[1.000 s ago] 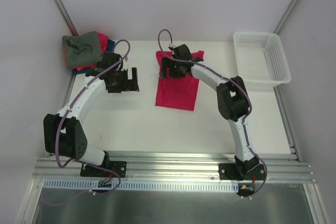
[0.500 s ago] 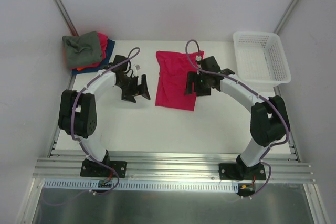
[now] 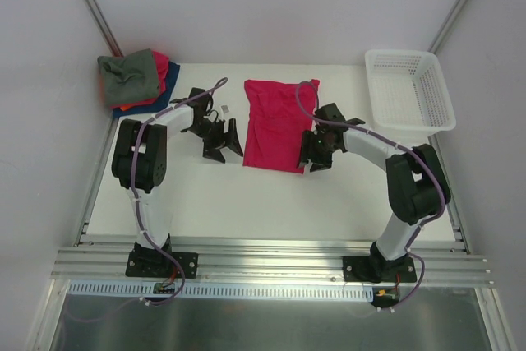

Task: Fold and stack the t-shirts
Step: Grab one side of the 2/3 rectangular tshirt with both arms

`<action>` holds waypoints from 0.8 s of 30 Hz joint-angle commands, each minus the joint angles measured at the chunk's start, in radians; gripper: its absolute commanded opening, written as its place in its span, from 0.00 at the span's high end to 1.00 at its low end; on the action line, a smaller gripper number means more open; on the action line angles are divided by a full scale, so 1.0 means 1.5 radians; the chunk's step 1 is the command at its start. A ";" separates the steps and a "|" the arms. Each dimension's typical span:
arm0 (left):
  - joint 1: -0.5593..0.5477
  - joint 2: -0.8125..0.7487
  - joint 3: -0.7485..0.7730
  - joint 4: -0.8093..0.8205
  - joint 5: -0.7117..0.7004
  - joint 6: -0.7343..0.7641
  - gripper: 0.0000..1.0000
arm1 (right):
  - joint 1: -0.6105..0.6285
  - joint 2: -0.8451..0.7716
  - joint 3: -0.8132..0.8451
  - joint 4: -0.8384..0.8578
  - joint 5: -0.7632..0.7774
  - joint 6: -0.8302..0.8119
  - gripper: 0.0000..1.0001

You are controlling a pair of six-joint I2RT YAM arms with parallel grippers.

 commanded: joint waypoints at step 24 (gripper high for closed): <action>-0.042 0.079 0.045 0.038 0.084 -0.043 0.44 | -0.005 0.078 0.011 0.082 -0.045 0.000 0.69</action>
